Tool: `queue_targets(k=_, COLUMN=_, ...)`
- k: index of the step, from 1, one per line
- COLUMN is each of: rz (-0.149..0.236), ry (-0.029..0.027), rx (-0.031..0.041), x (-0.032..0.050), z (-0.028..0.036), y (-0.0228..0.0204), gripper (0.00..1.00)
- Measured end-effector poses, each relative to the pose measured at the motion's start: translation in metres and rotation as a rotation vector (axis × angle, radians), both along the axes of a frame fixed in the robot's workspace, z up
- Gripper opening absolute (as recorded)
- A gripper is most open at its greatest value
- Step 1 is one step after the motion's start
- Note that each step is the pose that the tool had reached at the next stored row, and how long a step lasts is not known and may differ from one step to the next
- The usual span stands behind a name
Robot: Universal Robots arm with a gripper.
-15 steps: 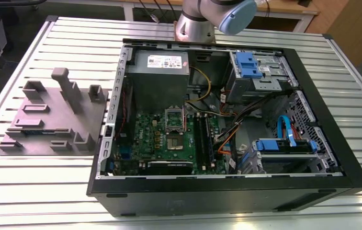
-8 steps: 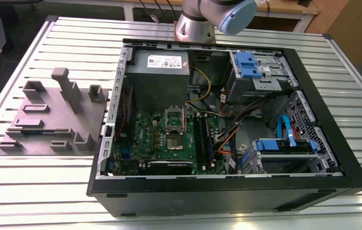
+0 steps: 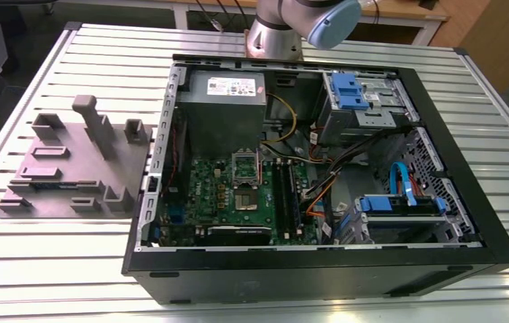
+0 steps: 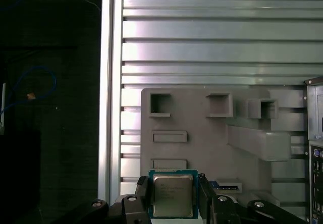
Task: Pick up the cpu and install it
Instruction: 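Pick up the cpu and move it towards the insertion slot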
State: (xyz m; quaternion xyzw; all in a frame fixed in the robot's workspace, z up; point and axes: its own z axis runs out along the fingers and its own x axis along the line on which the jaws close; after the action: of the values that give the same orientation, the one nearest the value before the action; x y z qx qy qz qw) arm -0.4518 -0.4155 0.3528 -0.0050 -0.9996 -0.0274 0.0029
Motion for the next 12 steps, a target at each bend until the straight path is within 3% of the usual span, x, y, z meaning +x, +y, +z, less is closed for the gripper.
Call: queue_targets(k=12, rz=0.0, ry=0.0001, rx=-0.0001, x=0.0, z=0.0021, y=0.0, gripper=0.47)
